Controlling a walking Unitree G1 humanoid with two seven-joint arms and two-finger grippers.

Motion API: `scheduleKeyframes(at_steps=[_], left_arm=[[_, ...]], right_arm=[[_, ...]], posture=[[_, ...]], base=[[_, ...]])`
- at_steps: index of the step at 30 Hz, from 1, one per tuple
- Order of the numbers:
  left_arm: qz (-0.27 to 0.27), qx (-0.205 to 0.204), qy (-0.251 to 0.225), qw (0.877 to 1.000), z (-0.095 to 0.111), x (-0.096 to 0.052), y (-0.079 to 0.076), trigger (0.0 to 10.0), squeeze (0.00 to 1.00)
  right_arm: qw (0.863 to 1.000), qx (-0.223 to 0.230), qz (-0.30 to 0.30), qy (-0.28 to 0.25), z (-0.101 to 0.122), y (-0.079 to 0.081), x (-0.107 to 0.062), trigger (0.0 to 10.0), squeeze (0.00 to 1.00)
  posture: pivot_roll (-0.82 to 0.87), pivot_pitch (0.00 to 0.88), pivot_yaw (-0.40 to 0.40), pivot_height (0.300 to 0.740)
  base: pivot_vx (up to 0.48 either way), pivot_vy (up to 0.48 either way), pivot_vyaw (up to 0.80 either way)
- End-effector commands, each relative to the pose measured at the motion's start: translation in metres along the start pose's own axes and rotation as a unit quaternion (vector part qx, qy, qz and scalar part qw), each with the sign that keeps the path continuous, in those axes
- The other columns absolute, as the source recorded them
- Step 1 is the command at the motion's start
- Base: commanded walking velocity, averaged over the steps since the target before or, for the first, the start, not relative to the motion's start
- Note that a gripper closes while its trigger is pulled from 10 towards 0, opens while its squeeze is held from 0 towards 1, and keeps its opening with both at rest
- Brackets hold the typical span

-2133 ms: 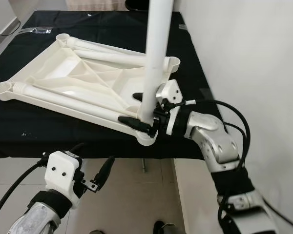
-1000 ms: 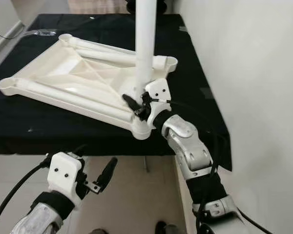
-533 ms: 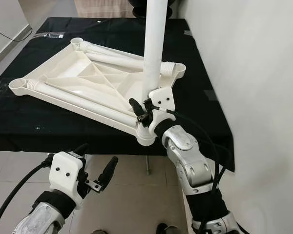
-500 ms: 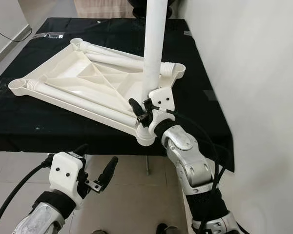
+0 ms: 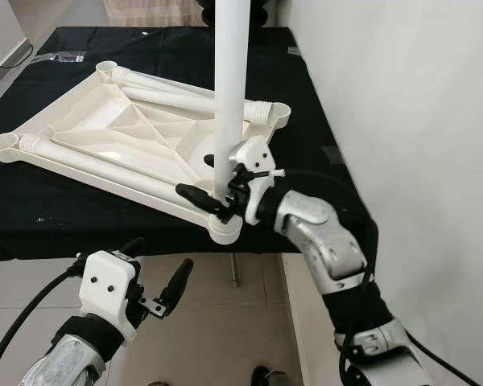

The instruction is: Building children table

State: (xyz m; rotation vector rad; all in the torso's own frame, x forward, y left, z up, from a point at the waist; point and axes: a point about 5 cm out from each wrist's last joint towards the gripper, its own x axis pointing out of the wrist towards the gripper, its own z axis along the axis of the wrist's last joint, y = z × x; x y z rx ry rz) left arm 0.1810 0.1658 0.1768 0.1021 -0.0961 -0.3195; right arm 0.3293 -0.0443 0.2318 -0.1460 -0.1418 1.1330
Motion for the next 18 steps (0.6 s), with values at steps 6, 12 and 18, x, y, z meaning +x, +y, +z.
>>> scheduleKeyframes(at_steps=[6, 12, 18], left_arm=[[0.008, 0.005, 0.007, 1.000, 0.000, -0.006, 0.000, 10.0, 0.00], [0.012, 0.005, 0.008, 1.000, 0.000, -0.008, 0.001, 10.0, 0.00], [0.011, 0.004, 0.009, 1.000, 0.000, -0.008, 0.000, 10.0, 0.00]], right_arm=[[0.995, -0.007, 0.095, 0.004, 0.003, -0.011, 0.003, 0.0, 0.00], [0.992, -0.001, 0.127, -0.004, 0.005, -0.012, 0.002, 0.0, 0.00], [0.996, 0.006, 0.083, 0.018, -0.010, -0.017, -0.005, 0.0, 0.00]], posture=[[0.10, 0.212, -0.067, 0.740], [0.10, 0.219, -0.067, 0.740], [0.09, 0.218, -0.066, 0.740]], base=[[0.000, 0.000, 0.00], [0.000, 0.000, 0.00], [0.000, 0.000, 0.00]])
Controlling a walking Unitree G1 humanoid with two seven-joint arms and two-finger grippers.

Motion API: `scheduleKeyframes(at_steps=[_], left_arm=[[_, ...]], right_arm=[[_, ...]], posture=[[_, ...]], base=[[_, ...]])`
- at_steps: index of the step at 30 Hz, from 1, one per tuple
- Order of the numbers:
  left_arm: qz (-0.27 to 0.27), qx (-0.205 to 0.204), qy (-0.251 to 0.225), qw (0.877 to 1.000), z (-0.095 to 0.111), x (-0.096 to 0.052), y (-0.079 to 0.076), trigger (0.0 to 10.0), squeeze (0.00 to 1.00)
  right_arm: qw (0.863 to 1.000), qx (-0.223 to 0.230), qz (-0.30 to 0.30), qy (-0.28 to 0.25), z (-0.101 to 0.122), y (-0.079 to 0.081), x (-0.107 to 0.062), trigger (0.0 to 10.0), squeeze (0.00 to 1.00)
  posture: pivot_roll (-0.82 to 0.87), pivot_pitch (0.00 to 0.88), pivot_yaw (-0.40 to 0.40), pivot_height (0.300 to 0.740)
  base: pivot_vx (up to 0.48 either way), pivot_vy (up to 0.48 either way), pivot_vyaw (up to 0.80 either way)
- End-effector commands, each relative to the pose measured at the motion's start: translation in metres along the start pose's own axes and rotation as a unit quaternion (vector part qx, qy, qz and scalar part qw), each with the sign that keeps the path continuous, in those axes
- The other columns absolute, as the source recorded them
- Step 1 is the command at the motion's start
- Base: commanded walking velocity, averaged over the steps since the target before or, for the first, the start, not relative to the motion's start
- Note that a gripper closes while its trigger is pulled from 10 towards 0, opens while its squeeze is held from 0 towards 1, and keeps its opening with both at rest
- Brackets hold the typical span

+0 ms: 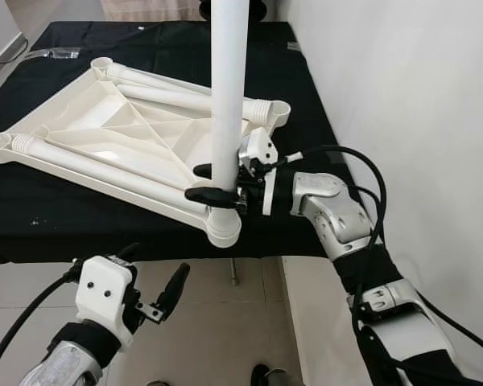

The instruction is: Building children table

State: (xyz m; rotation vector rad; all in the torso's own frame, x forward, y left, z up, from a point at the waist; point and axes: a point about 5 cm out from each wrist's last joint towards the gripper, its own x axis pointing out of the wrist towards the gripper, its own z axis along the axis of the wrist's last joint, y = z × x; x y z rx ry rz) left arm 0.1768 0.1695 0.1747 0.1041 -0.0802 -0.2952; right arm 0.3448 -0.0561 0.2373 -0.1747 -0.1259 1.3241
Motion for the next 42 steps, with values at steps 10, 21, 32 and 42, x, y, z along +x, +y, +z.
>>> scheduleKeyframes(at_steps=[10, 21, 32, 42], left_arm=[[-0.002, 0.001, -0.001, 1.000, 0.000, -0.001, -0.001, 10.0, 0.00], [-0.006, -0.001, -0.008, 1.000, 0.001, 0.005, -0.003, 10.0, 0.00], [-0.004, -0.002, -0.007, 1.000, 0.001, 0.005, -0.003, 10.0, 0.00], [-0.004, -0.002, -0.004, 1.000, 0.000, 0.003, -0.003, 10.0, 0.00]], right_arm=[[0.893, 0.065, -0.436, 0.091, -0.039, 0.008, -0.024, 0.0, 0.00], [0.908, 0.062, -0.411, 0.053, -0.027, 0.034, 0.019, 0.0, 0.00], [0.947, 0.075, -0.313, -0.007, -0.005, 0.035, 0.030, 10.0, 1.00], [0.996, 0.031, -0.079, 0.013, -0.006, 0.029, 0.020, 10.0, 0.00]], posture=[[0.07, 0.213, -0.068, 0.740], [0.06, 0.198, -0.063, 0.740], [0.06, 0.199, -0.065, 0.740], [0.08, 0.208, -0.067, 0.740]], base=[[0.000, 0.000, 0.00], [0.000, 0.000, 0.00], [0.000, 0.000, 0.00], [0.000, 0.000, 0.00]])
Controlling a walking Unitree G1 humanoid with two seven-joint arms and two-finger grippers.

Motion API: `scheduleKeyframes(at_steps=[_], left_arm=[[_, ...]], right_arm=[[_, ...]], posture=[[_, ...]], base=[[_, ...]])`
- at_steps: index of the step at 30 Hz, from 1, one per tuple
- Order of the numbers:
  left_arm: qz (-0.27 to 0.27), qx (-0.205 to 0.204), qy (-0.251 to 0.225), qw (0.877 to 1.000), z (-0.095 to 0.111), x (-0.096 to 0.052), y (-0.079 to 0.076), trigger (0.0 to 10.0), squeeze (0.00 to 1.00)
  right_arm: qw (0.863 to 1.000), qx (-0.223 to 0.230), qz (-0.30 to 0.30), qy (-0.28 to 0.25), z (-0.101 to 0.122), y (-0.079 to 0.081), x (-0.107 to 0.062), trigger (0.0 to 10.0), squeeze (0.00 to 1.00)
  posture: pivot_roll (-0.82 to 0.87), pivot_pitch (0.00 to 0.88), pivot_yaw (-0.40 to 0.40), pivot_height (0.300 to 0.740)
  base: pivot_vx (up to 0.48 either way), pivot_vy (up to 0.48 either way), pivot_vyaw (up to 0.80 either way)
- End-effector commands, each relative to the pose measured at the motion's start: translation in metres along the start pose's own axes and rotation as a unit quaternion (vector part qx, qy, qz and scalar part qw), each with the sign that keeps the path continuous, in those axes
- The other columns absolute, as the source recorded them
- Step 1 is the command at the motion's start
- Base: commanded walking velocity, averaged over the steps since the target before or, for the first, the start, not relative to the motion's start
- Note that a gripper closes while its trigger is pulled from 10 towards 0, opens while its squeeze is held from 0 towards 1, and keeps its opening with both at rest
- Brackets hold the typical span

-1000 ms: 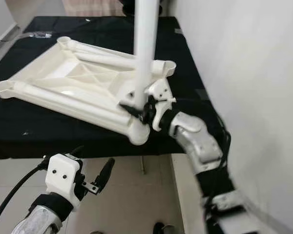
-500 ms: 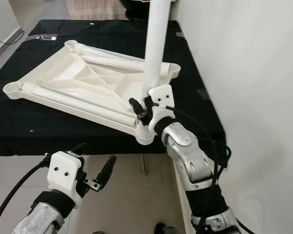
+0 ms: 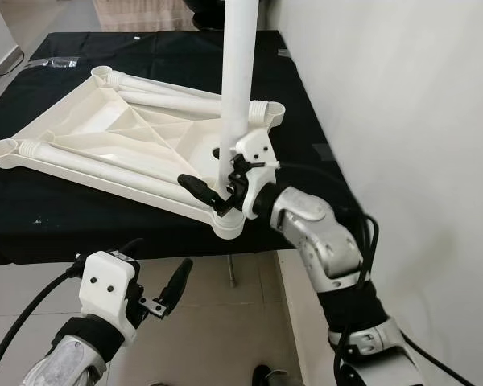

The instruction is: Building children table

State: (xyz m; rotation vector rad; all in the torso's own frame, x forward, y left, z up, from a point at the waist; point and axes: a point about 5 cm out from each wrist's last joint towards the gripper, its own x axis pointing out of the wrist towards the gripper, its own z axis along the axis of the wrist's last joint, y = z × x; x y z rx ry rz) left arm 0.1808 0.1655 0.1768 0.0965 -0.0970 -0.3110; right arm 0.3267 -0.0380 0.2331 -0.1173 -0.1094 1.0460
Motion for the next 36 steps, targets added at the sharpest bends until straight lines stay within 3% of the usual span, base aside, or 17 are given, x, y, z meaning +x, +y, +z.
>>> scheduleKeyframes(at_steps=[1, 7, 10, 11, 12, 21, 27, 28, 29, 30, 31, 32, 33, 36], left_arm=[[0.004, 0.001, 0.005, 1.000, -0.002, -0.003, -0.001, 10.0, 0.00], [0.005, 0.003, 0.006, 1.000, 0.000, -0.004, -0.001, 10.0, 0.00], [0.007, 0.004, 0.007, 1.000, 0.000, -0.006, 0.000, 10.0, 0.00], [0.008, 0.005, 0.008, 1.000, 0.000, -0.007, 0.000, 10.0, 0.00], [0.009, 0.005, 0.009, 1.000, 0.000, -0.008, 0.000, 10.0, 0.00], [0.007, 0.002, 0.009, 1.000, 0.000, -0.007, -0.001, 10.0, 0.00], [0.007, 0.001, 0.009, 1.000, 0.000, -0.007, -0.001, 10.0, 0.00], [0.007, 0.000, 0.009, 1.000, -0.001, -0.007, -0.001, 10.0, 0.00], [0.007, 0.000, 0.009, 1.000, -0.001, -0.007, -0.001, 10.0, 0.00], [0.008, -0.001, 0.010, 1.000, -0.001, -0.008, -0.001, 10.0, 0.00], [0.008, -0.001, 0.010, 1.000, -0.002, -0.008, -0.001, 10.0, 0.00], [0.008, -0.001, 0.010, 1.000, -0.002, -0.008, -0.001, 10.0, 0.00], [0.007, -0.002, 0.011, 1.000, -0.002, -0.008, -0.002, 10.0, 0.00], [0.005, -0.002, 0.010, 1.000, -0.002, -0.006, -0.002, 10.0, 0.00]], right_arm=[[0.998, 0.006, 0.061, 0.012, -0.006, 0.008, 0.005, 10.0, 0.00], [0.994, -0.010, 0.075, 0.074, -0.031, -0.012, 0.000, 10.0, 0.00], [0.994, -0.004, 0.075, 0.074, -0.031, -0.021, 0.000, 10.0, 0.00], [0.995, -0.001, 0.078, 0.070, -0.029, -0.023, 0.000, 9.5, 0.00], [0.994, 0.004, 0.087, 0.062, -0.026, -0.026, -0.002, 0.0, 0.00], [0.989, 0.018, 0.143, 0.045, -0.022, -0.029, -0.014, 0.0, 0.00], [0.989, 0.031, 0.142, 0.040, -0.025, -0.031, -0.019, 0.0, 0.00], [0.995, 0.044, 0.077, 0.040, -0.033, -0.029, -0.020, 0.0, 0.00], [0.995, 0.044, 0.077, 0.040, -0.033, -0.029, -0.020, 0.0, 0.00], [0.992, 0.047, -0.107, 0.053, -0.044, -0.028, -0.017, 0.0, 0.00], [0.975, 0.049, -0.207, 0.062, -0.048, -0.030, -0.018, 0.0, 0.00], [0.975, 0.049, -0.207, 0.062, -0.048, -0.030, -0.018, 0.0, 0.00], [0.947, 0.036, -0.311, 0.074, -0.052, -0.004, -0.030, 0.0, 0.00], [0.951, 0.026, -0.301, 0.068, -0.045, 0.016, -0.028, 0.0, 0.00]], posture=[[0.08, 0.208, -0.067, 0.740], [0.10, 0.212, -0.067, 0.740], [0.10, 0.213, -0.067, 0.740], [0.10, 0.213, -0.067, 0.740], [0.11, 0.216, -0.066, 0.740], [0.10, 0.218, -0.065, 0.740], [0.09, 0.220, -0.070, 0.740], [0.09, 0.220, -0.070, 0.740], [0.09, 0.220, -0.070, 0.740], [0.07, 0.225, -0.080, 0.740], [0.07, 0.225, -0.080, 0.740], [0.07, 0.225, -0.080, 0.740], [0.07, 0.224, -0.079, 0.740], [0.07, 0.232, -0.077, 0.740]], base=[[0.000, 0.000, 0.00], [0.000, 0.000, 0.00], [0.000, 0.000, 0.00], [0.000, 0.000, 0.00], [0.000, 0.000, 0.00], [0.000, 0.000, 0.00], [0.000, 0.000, 0.00], [0.000, 0.000, 0.00], [0.000, 0.000, 0.00], [0.000, 0.000, 0.00], [0.000, 0.000, 0.00], [0.000, 0.000, 0.00], [0.000, 0.000, 0.00], [0.000, 0.000, 0.00]])
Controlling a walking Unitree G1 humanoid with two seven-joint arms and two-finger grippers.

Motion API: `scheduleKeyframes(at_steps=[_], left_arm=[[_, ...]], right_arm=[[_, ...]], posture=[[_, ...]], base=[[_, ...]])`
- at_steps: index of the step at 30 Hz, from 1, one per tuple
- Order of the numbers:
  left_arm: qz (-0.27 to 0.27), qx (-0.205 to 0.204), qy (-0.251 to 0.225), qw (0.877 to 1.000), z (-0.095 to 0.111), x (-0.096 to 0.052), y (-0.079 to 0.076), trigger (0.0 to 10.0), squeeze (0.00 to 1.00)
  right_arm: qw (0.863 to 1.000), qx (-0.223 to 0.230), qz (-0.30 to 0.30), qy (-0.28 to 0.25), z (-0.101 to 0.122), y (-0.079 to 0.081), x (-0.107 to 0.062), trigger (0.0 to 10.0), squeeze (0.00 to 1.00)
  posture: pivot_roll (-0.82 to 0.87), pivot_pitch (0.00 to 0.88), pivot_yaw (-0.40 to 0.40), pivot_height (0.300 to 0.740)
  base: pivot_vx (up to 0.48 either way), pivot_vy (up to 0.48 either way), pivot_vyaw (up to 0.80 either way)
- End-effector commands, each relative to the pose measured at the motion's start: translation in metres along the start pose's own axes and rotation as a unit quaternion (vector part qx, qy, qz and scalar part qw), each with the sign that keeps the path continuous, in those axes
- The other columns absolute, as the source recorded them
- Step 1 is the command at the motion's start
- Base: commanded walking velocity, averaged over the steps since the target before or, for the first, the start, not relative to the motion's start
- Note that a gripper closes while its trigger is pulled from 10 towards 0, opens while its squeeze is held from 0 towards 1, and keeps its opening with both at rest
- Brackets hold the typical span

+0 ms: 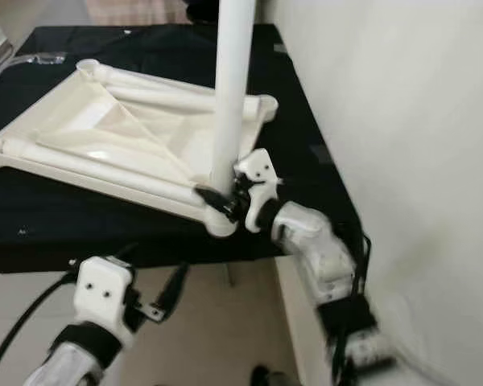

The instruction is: Building children table

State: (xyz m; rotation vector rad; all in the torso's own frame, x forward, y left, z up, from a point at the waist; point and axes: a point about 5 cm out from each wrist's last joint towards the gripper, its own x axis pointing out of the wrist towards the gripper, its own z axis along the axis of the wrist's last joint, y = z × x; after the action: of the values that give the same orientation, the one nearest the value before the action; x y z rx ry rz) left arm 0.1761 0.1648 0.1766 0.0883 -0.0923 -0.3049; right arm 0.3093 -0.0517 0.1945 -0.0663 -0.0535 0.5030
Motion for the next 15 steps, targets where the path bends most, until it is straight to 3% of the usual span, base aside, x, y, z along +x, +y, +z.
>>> scheduleKeyframes(at_steps=[1, 6, 9, 10, 11, 14, 15], left_arm=[[0.002, 0.002, 0.008, 1.000, -0.003, -0.001, 0.001, 10.0, 0.00], [-0.001, 0.001, 0.005, 1.000, -0.003, 0.002, 0.000, 10.0, 0.00], [0.001, 0.002, 0.001, 1.000, -0.002, 0.003, 0.001, 10.0, 0.00], [0.004, 0.003, 0.000, 1.000, -0.002, 0.003, 0.002, 10.0, 0.00], [0.005, 0.004, 0.000, 1.000, -0.002, 0.003, 0.003, 10.0, 0.00], [0.005, 0.004, 0.001, 1.000, -0.002, 0.003, 0.003, 10.0, 0.00], [0.004, 0.003, 0.000, 1.000, -0.002, 0.003, 0.001, 10.0, 0.00]], right_arm=[[1.000, 0.001, -0.016, 0.026, -0.004, 0.011, 0.000, 0.0, 0.00], [1.000, 0.007, -0.010, 0.015, 0.002, 0.013, 0.014, 0.0, 0.00], [1.000, 0.007, 0.025, 0.003, 0.007, 0.017, 0.021, 0.0, 0.00], [0.999, 0.008, 0.039, -0.004, 0.010, 0.020, 0.023, 7.9, 0.00], [0.998, 0.007, 0.055, -0.011, 0.012, 0.024, 0.024, 10.0, 0.00], [0.996, 0.030, 0.085, -0.027, 0.017, 0.031, 0.024, 10.0, 0.00], [0.987, 0.058, 0.146, -0.039, 0.024, 0.043, 0.018, 10.0, 1.00]], posture=[[0.06, 0.223, -0.072, 0.740], [0.07, 0.207, -0.075, 0.740], [0.07, 0.205, -0.075, 0.740], [0.07, 0.205, -0.075, 0.740], [0.07, 0.205, -0.075, 0.740], [0.06, 0.204, -0.078, 0.740], [0.06, 0.204, -0.078, 0.740]], base=[[0.000, 0.000, 0.00], [0.000, 0.000, 0.00], [0.000, 0.000, 0.00], [0.000, 0.000, 0.00], [0.000, 0.000, 0.00], [0.000, 0.000, 0.00], [0.000, 0.000, 0.00]])
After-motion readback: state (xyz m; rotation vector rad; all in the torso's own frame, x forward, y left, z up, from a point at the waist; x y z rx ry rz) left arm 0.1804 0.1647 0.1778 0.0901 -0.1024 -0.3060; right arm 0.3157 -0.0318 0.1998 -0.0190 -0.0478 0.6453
